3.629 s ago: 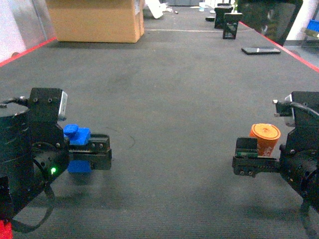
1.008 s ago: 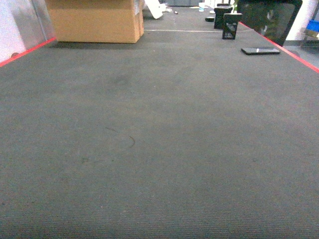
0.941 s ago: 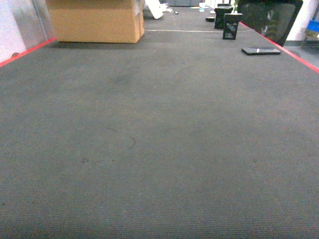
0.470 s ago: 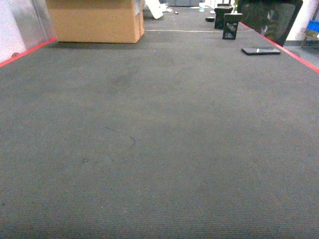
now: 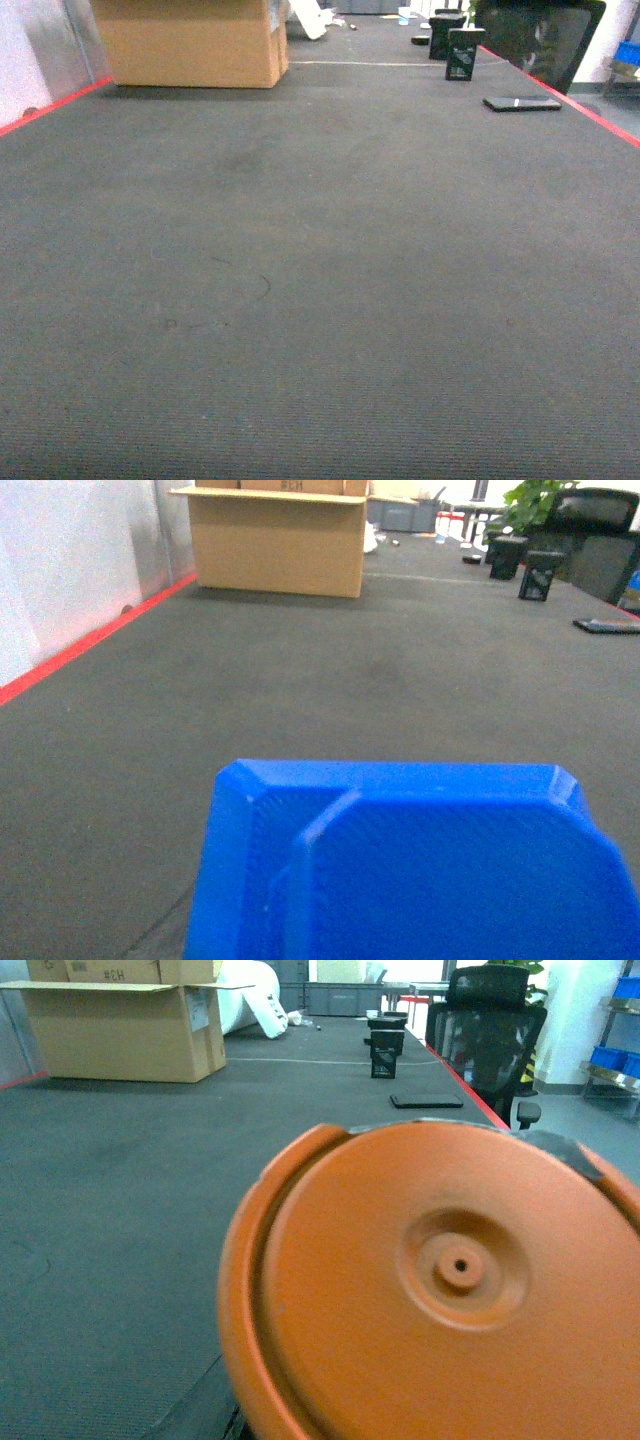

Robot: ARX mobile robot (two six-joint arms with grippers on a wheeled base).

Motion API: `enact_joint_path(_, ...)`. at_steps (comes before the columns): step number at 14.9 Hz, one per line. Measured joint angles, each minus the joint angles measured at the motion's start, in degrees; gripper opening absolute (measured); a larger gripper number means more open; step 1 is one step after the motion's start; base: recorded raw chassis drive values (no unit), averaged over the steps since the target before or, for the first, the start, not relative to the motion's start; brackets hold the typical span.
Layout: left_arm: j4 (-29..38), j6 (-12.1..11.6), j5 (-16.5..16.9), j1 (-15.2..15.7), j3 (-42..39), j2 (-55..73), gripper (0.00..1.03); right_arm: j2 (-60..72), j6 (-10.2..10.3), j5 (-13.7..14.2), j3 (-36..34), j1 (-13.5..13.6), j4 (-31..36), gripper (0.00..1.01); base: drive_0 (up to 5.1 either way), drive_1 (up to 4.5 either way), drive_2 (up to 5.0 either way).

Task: Sort blue parts and orange caps into right shelf containers

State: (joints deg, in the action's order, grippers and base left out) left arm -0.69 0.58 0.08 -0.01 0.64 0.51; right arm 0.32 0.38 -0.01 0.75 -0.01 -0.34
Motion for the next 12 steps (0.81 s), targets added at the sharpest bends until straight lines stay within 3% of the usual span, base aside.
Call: enact_joint_path(12,0.28,0.02,-0.09,0.00,0.00,0.00,0.42,0.02,0.00,0.00,0.00,0.00,-0.02,0.44,-0.1,-0.05,-0.1)
